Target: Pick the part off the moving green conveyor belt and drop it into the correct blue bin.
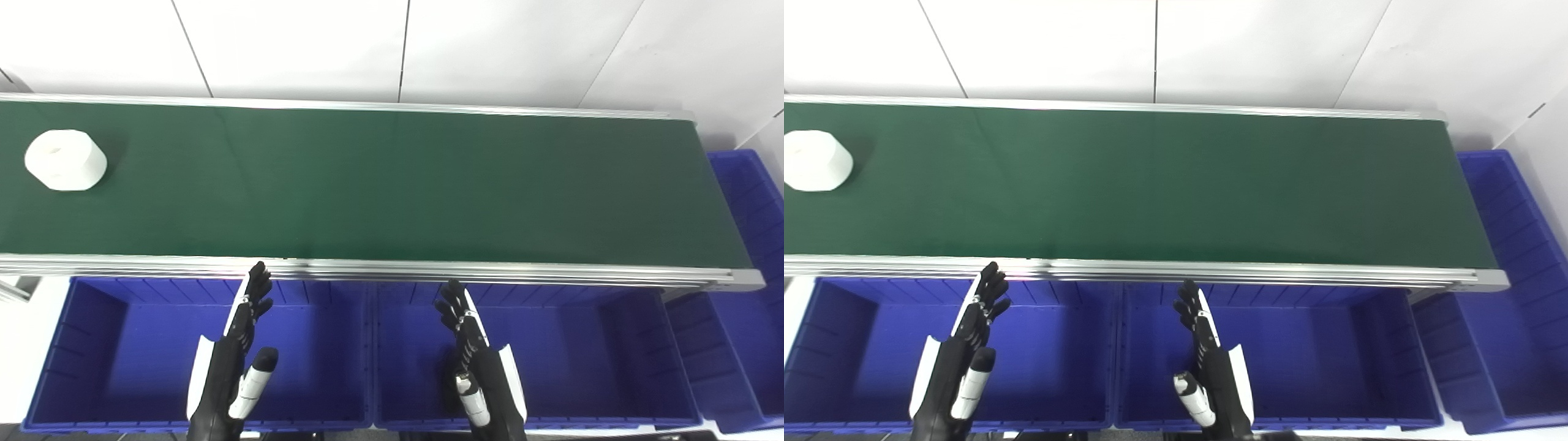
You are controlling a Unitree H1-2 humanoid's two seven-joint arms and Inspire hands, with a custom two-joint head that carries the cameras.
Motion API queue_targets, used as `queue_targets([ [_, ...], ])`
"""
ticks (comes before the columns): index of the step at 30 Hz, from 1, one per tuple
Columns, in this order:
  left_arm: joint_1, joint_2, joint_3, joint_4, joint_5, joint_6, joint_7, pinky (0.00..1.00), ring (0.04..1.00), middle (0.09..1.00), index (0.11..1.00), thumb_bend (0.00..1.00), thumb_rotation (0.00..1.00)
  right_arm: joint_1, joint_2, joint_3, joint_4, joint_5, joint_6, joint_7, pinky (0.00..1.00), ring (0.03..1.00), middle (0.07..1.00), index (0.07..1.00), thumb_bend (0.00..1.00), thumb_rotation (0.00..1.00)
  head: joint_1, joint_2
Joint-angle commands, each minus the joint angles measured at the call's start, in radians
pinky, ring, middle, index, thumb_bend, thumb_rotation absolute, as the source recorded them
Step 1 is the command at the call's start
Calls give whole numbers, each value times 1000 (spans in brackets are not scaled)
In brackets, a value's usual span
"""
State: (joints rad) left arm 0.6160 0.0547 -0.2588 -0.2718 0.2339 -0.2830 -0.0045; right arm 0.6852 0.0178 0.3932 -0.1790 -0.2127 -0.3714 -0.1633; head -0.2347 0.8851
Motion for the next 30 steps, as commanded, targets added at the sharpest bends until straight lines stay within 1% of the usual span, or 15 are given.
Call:
queue_targets([
  [1, 9, 2, -1, -12, 14, -32, 4, 895, 942, 962, 966, 641, 1000, 17, 41, 20, -10, -10, -59, 0, 964, 941, 967, 988, 870, 997, 5, -9],
  [8, 8, -2, -3, -2, 20, -38, 6, 894, 940, 965, 964, 637, 996, 16, 38, 17, -5, -6, -65, 5, 947, 937, 967, 990, 874, 998, 17, -19],
  [13, 8, -4, -6, 2, 27, -45, 8, 894, 944, 965, 965, 612, 1000, 18, 35, 14, -1, -2, -65, 6, 943, 935, 965, 990, 888, 995, 21, -22],
  [16, 8, -7, -7, 11, 38, -55, 14, 891, 942, 962, 962, 613, 1000, 17, 32, 11, 5, 2, -69, 6, 938, 931, 963, 990, 895, 993, 39, -38],
  [17, 7, -8, -8, 19, 41, -62, 16, 890, 942, 961, 961, 613, 1000, 16, 29, 11, 11, 9, -73, 8, 936, 930, 963, 990, 896, 993, 67, -62],
  [19, 6, -10, -10, 28, 44, -70, 17, 876, 936, 961, 961, 623, 1000, 15, 26, 10, 18, 19, -78, 10, 942, 932, 966, 995, 903, 988, 67, -62],
  [20, 5, -12, -11, 36, 52, -72, 20, 876, 936, 961, 961, 624, 1000, 15, 22, 8, 25, 27, -81, 12, 943, 932, 966, 995, 903, 988, 111, -92],
  [21, 4, -16, -13, 50, 62, -79, 25, 873, 928, 957, 953, 654, 1000, 13, 17, 6, 34, 34, -86, 13, 951, 936, 970, 998, 902, 984, 143, -113],
  [22, 2, -18, -15, 64, 68, -90, 30, 866, 921, 953, 946, 669, 997, 10, 13, 3, 42, 40, -90, 14, 958, 941, 975, 999, 900, 985, 153, -121],
  [23, 0, -20, -16, 74, 73, -98, 33, 853, 914, 946, 936, 668, 992, 9, 10, 1, 47, 44, -92, 14, 964, 948, 982, 1000, 890, 992, 153, -121],
  [24, -3, -23, -17, 91, 76, -113, 39, 847, 911, 939, 927, 666, 983, 5, 5, -2, 56, 45, -95, 12, 967, 952, 986, 1000, 884, 997, 168, -153],
  [25, -5, -24, -18, 102, 78, -123, 43, 851, 911, 934, 920, 665, 974, 2, 2, -3, 61, 45, -96, 11, 968, 951, 987, 1000, 883, 999, 168, -153],
  [27, -16, -34, -19, 145, 86, -151, 56, 855, 911, 928, 912, 670, 962, -11, -9, -10, 87, 54, -98, 6, 968, 949, 988, 1000, 882, 1000, 190, -210],
  [29, -25, -43, -17, 175, 98, -170, 67, 840, 898, 913, 895, 674, 936, -20, -16, -16, 104, 63, -98, 4, 966, 940, 984, 1000, 900, 1000, 192, -215],
  [30, -31, -49, -18, 191, 95, -176, 72, 831, 890, 906, 887, 676, 925, -26, -19, -20, 113, 75, -98, 6, 965, 936, 982, 1000, 907, 1000, 205, -243],
])
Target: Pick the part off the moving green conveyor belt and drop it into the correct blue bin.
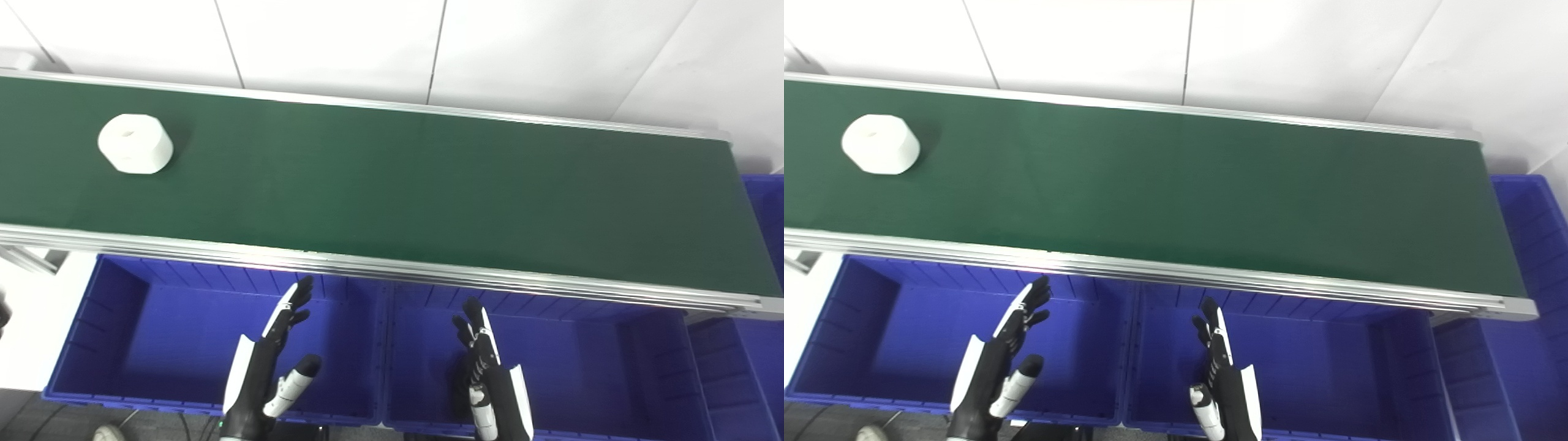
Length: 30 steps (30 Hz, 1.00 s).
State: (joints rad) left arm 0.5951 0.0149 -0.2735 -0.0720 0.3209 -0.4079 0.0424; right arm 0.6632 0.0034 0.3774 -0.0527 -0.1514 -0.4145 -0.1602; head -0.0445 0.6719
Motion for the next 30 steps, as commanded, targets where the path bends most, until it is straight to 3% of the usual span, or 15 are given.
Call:
queue_targets([
  [1, -15, -14, -5, 5, 9, -54, 29, 825, 884, 900, 879, 679, 909, -9, -8, -8, -5, 26, -55, 6, 964, 934, 981, 1000, 914, 1000, 21, -40],
  [10, -60, -23, -58, 102, 0, -62, 90, 772, 853, 884, 876, 694, 877, -54, -46, -36, 54, 78, -55, 28, 961, 927, 967, 1000, 912, 1000, 83, -116],
  [16, -101, -30, -91, 165, 47, -62, 159, 752, 837, 869, 838, 692, 880, -82, -52, -66, 96, 126, -55, 68, 969, 942, 985, 1000, 924, 1000, 165, -174],
  [22, -131, -14, -136, 184, 28, -62, 203, 742, 823, 844, 830, 714, 874, -95, -49, -91, 122, 157, -55, 117, 991, 960, 999, 1000, 906, 988, 200, -177],
  [25, -126, 6, -159, 127, 11, -62, 207, 711, 809, 833, 821, 722, 862, -97, -44, -98, 124, 161, -55, 139, 999, 963, 1000, 1000, 908, 984, 198, -168],
  [30, -113, 58, -240, -51, -31, -62, 246, 641, 767, 798, 796, 708, 822, -95, -34, -108, 119, 166, -55, 160, 995, 969, 1000, 1000, 904, 976, 199, -161],
])
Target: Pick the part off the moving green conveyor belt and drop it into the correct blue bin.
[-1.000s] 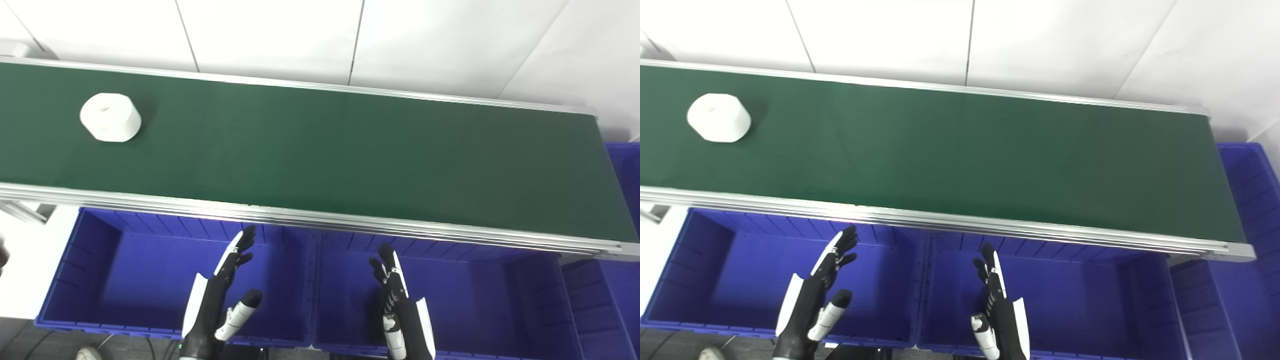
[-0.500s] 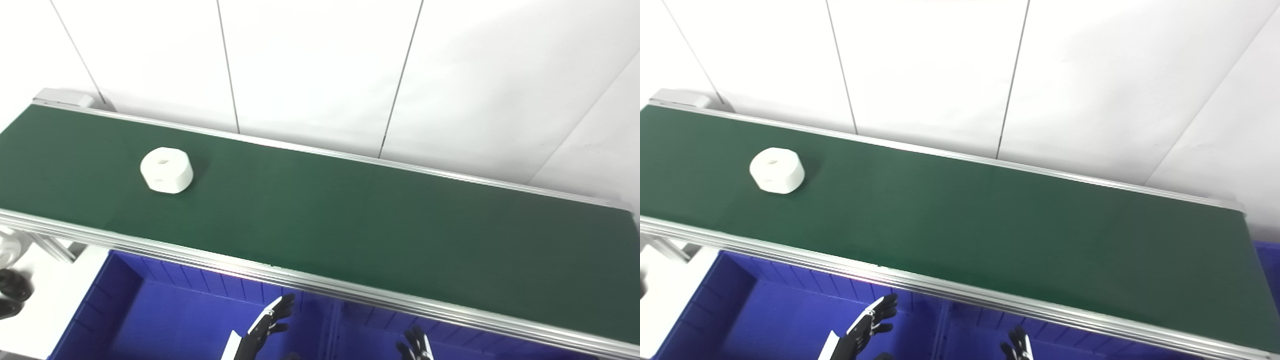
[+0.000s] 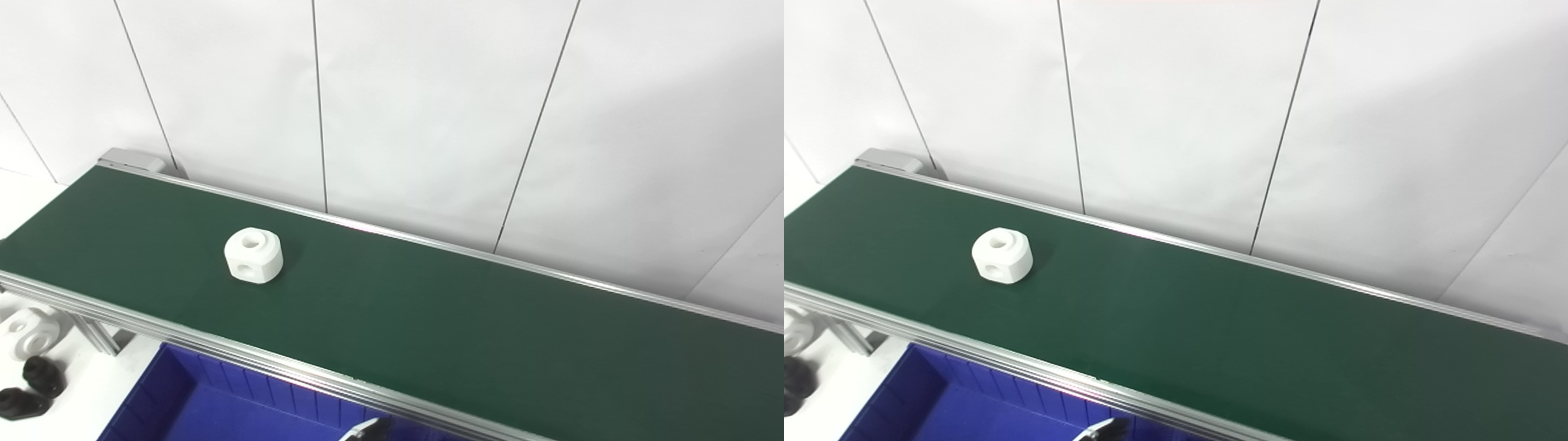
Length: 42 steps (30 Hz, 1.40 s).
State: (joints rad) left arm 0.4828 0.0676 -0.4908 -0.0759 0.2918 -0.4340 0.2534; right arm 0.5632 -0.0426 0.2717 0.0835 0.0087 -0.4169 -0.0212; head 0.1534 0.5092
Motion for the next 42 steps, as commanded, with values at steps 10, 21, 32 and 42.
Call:
queue_targets([
  [10, -217, 153, 80, -430, 49, 22, -62, 570, 751, 801, 775, 968, 490, 1, 23, -14, -12, 9, -53, 47, 1000, 980, 1000, 1000, 863, 972, 11, 2],
  [21, -638, 375, 313, -407, 256, 347, -460, 613, 797, 899, 891, 1000, 346, 6, 45, -15, -17, -1, -53, 55, 1000, 977, 1000, 1000, 869, 960, -2, 9],
  [32, -866, 452, 289, 3, 470, 246, -437, 607, 784, 858, 896, 1000, 270, 13, 53, -11, -23, 1, -53, 65, 1000, 976, 999, 1000, 881, 956, -13, 17],
  [42, -1006, 456, 188, 407, 574, 217, -394, 639, 797, 837, 858, 1000, 266, 19, 56, -9, -35, -1, -53, 70, 1000, 967, 997, 1000, 889, 958, -18, 25],
])
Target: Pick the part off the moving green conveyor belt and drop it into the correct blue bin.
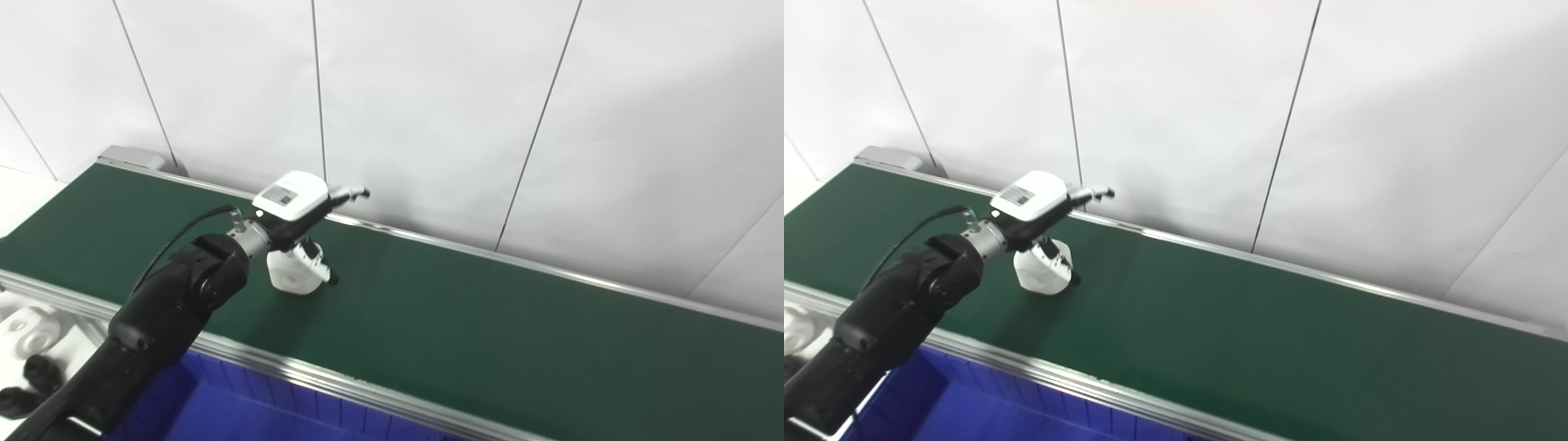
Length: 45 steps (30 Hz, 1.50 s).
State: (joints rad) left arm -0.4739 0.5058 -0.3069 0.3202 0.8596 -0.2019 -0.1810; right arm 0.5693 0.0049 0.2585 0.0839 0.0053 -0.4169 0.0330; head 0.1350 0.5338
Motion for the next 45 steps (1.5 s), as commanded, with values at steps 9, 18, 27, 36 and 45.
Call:
queue_targets([
  [9, -92, 2, -104, 205, 59, -38, 103, 672, 794, 819, 827, 1000, 283, 23, 13, 12, -51, -6, -52, 12, 1000, 958, 995, 1000, 873, 962, -9, 13],
  [18, -132, -9, -219, 273, 139, 14, 53, 708, 804, 829, 827, 1000, 232, 33, 18, 18, -64, -15, -52, 7, 1000, 949, 990, 1000, 868, 972, -17, 21],
  [27, -129, -45, -230, 356, 117, -116, 359, 349, 414, 477, 497, 525, 0, 41, 20, 21, -77, -2, -51, 14, 1000, 953, 993, 1000, 891, 960, -23, 26],
  [36, -143, -35, -227, 295, 89, -130, 279, 386, 430, 530, 481, 500, 0, 40, 20, 26, -79, -2, -51, 17, 1000, 952, 990, 1000, 877, 960, -20, 36],
  [45, -107, 20, -170, -23, 42, -163, 172, 365, 411, 487, 511, 501, 0, 45, 15, 32, -102, 8, -42, 23, 1000, 947, 988, 1000, 875, 958, 18, 90],
])
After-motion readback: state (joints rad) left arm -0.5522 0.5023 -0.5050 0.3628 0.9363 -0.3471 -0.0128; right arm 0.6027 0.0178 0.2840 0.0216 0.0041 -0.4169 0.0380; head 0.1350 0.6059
